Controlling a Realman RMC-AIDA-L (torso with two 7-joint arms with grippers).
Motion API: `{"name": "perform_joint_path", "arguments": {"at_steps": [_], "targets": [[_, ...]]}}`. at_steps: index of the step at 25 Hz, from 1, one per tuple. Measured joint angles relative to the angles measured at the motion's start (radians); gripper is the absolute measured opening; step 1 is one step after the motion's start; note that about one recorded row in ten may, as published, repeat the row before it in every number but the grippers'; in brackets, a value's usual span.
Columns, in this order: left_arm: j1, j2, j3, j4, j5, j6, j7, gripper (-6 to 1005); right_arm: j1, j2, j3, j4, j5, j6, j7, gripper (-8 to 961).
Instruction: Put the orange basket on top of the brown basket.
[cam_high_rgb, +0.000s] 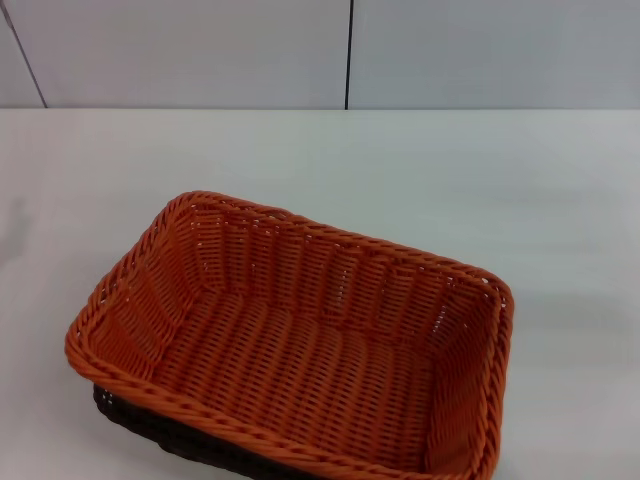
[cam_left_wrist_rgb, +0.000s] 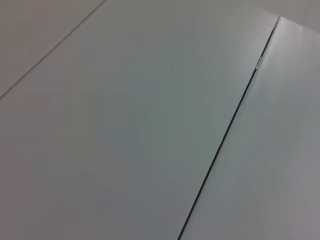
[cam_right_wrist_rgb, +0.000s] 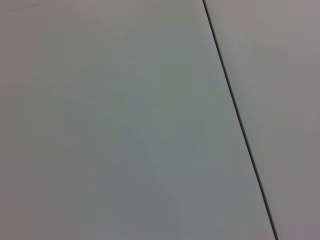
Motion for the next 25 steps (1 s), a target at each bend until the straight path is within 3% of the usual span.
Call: {"name": "perform_joint_path", "arguments": {"at_steps": [25], "targets": [[0.001,0.006,0.031,-0.001,0.01,0.029,-0.016,843,0.061,0.028,0.005,0.039,0.062,0.081,-0.058,574]]}}
